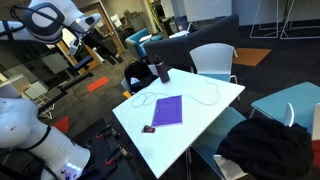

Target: Remove the black lid from the top of the flask on the left and put it on the table

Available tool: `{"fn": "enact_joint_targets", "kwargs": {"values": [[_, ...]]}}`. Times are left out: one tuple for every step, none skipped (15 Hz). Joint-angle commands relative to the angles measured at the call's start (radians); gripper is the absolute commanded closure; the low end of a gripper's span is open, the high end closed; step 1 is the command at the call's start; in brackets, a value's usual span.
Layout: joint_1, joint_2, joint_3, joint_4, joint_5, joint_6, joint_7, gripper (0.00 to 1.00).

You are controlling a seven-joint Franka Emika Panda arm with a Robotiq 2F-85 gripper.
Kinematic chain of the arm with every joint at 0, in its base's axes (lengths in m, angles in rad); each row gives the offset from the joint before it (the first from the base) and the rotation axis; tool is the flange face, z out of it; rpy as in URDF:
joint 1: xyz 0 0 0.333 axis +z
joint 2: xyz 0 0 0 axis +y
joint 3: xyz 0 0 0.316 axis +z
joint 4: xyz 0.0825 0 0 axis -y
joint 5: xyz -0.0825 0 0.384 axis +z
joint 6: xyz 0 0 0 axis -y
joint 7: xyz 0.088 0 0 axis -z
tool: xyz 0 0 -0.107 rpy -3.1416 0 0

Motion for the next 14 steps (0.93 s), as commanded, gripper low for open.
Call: {"fn": "enact_joint_targets", "kwargs": {"values": [[-0.011,0.014,0.019,0.013,0.010,0.000,-0.008,0.00],[-0.011,0.024,0.023,0.022,0.010,0.000,-0.007,0.00],[-0.011,0.028,0.024,0.026,0.010,0.000,-0.007,0.00],[-0.011,0.030,0.024,0.027,0.010,0.000,-0.007,0.00],[0.002,0.042,0.002,0.021,0.037,0.037,-0.025,0.00],[0.024,0.058,-0.022,0.018,0.073,0.095,-0.057,0.00],[0.056,0.092,-0.053,0.025,0.139,0.161,-0.098,0.00],[0.072,0.145,-0.059,0.043,0.168,0.244,-0.134,0.00],[0.108,0.191,-0.083,0.064,0.230,0.296,-0.190,0.00],[0.152,0.247,-0.109,0.094,0.296,0.346,-0.252,0.00],[0.201,0.296,-0.140,0.122,0.375,0.384,-0.322,0.00],[0.258,0.358,-0.170,0.174,0.466,0.389,-0.404,0.00],[0.309,0.416,-0.191,0.224,0.561,0.384,-0.487,0.00],[0.370,0.473,-0.226,0.282,0.644,0.363,-0.574,0.00]]}}
